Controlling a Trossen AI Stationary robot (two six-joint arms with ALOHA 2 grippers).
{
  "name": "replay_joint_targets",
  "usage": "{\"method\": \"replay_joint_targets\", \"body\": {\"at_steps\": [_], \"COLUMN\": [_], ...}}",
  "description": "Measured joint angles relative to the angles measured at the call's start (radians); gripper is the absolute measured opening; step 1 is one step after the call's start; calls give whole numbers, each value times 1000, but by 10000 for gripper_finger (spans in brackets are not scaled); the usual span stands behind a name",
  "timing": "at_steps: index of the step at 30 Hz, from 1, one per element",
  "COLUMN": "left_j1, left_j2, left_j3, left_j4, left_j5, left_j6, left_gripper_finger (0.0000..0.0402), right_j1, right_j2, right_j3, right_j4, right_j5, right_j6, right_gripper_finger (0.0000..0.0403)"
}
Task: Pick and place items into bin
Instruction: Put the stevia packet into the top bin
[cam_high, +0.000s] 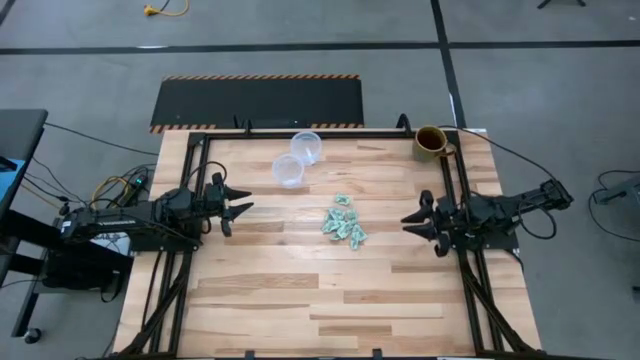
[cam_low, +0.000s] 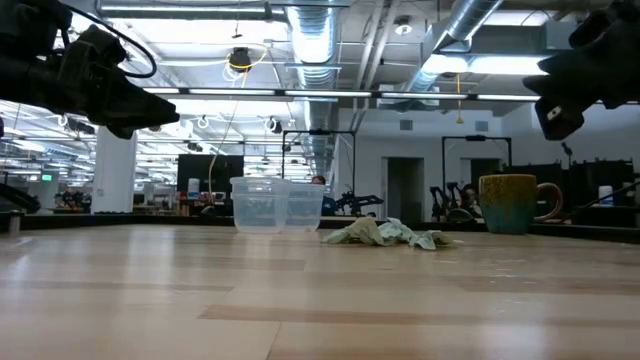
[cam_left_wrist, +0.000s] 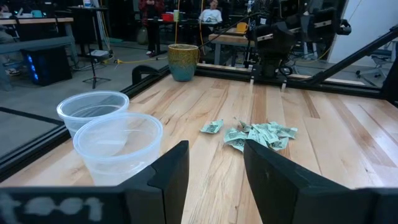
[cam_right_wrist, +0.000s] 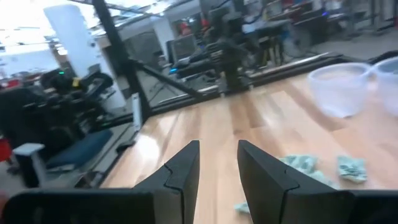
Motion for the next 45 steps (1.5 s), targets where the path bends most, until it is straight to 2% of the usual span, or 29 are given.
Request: {"method": "replay_joint_targets", "body": {"at_steps": [4, 7, 10, 12, 15, 18, 23, 31, 35, 45], "left_j1": [0, 0, 0, 0, 0, 0, 0, 0, 0, 0], "left_j2": [0, 0, 0, 0, 0, 0, 0, 0, 0, 0], "left_j3": [0, 0, 0, 0, 0, 0, 0, 0, 0, 0], "left_j4": [0, 0, 0, 0, 0, 0, 0, 0, 0, 0], "left_j5": [0, 0, 0, 0, 0, 0, 0, 0, 0, 0], "left_j6": [0, 0, 0, 0, 0, 0, 0, 0, 0, 0], "left_gripper_finger": [143, 143, 143, 143, 143, 143, 143, 143, 143, 143], "right_j1": [0, 0, 0, -1, -13, -39, -73, -125, -180, -417], "right_j2": [0, 0, 0, 0, 2, 64, 219, 580, 745, 1040], "right_j3": [0, -1, -2, -2, -2, 3, 93, 280, 381, 629], "right_j4": [13, 35, 126, 225, 424, 557, 477, 309, 191, -29], "right_j5": [125, 275, 415, 435, 400, 368, 371, 370, 331, -88], "right_j6": [-36, -28, -7, -34, -119, -126, -71, -68, -72, -171], "right_gripper_finger": [102, 102, 102, 102, 102, 102, 102, 102, 102, 102]}}
